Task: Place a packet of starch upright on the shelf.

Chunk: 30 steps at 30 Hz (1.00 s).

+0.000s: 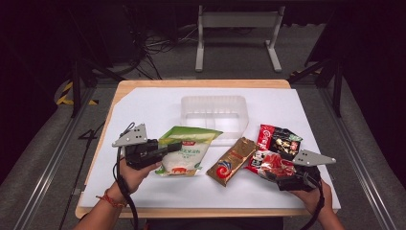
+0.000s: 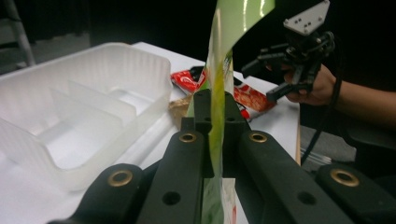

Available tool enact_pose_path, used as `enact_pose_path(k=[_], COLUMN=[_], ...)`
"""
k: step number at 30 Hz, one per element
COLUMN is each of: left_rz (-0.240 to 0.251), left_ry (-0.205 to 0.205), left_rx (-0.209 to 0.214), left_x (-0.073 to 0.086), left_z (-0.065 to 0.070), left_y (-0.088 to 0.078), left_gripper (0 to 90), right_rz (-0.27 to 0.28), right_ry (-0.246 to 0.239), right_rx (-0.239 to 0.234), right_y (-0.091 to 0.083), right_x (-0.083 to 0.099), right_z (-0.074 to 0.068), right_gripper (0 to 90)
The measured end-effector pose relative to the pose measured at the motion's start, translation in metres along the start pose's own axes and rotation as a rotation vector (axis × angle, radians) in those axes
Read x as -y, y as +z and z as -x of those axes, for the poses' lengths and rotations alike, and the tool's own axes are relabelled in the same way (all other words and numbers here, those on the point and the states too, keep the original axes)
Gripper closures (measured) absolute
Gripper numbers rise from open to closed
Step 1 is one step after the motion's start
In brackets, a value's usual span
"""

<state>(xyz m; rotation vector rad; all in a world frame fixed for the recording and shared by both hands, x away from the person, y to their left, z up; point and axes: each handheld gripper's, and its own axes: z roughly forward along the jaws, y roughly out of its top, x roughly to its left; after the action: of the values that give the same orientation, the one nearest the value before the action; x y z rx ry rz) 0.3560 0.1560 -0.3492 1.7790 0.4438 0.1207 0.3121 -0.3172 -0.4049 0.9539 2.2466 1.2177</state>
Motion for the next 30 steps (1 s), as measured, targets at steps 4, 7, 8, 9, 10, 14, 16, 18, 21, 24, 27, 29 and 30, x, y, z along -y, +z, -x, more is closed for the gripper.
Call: enact_pose_path(k=[4,7,8,9,10,14,16,18,21,24,27,29,30], left_rz=[0.032,0.049,0.053,0.058,0.057,0.075,0.086,0.099,0.118,0.13,0.143,0.147,0.15], left_ry=[-0.009,-0.006,-0.004,-0.003,-0.004,0.008,0.012,0.013,0.017,0.016,0.006,-0.005,-0.01], left_rx=[-0.013,-0.027,-0.033,-0.04,-0.042,-0.064,-0.079,-0.093,-0.112,-0.134,-0.147,-0.163,-0.17], left_x=[-0.005,-0.009,-0.011,-0.012,-0.014,-0.019,-0.023,-0.027,-0.033,-0.038,-0.043,-0.047,-0.048], left_z=[-0.002,-0.004,-0.004,-0.004,-0.004,-0.007,-0.009,-0.01,-0.013,-0.017,-0.022,-0.026,-0.028], left_y=[-0.006,-0.008,-0.009,-0.009,-0.01,-0.013,-0.015,-0.016,-0.018,-0.017,-0.014,-0.011,-0.01], left_gripper=[90.0,90.0,90.0,90.0,90.0,90.0,90.0,90.0,90.0,90.0,90.0,90.0,90.0], right_rz=[-0.001,0.0,-0.001,-0.001,0.001,0.004,0.005,0.0,-0.004,-0.002,-0.003,-0.005,-0.004], right_ry=[0.001,0.002,0.004,0.003,0.002,0.001,0.007,0.008,0.003,0.003,0.014,0.015,0.018], right_rx=[0.0,0.0,0.001,0.001,0.001,0.001,-0.001,-0.001,-0.005,-0.003,-0.005,-0.003,-0.007], right_y=[0.0,0.0,0.0,0.0,0.0,0.0,0.0,0.001,0.001,0.001,0.001,0.001,0.001], right_x=[0.0,0.0,0.0,0.0,0.0,0.0,0.001,0.001,0.0,0.001,0.002,0.002,0.002], right_z=[0.0,0.0,0.0,0.0,0.0,0.0,0.0,0.0,-0.001,-0.001,0.0,0.001,0.001], right_gripper=[13.5,13.7,13.7,13.7,13.8,14.0,14.1,14.2,14.2,14.3,14.3,14.2,14.3])
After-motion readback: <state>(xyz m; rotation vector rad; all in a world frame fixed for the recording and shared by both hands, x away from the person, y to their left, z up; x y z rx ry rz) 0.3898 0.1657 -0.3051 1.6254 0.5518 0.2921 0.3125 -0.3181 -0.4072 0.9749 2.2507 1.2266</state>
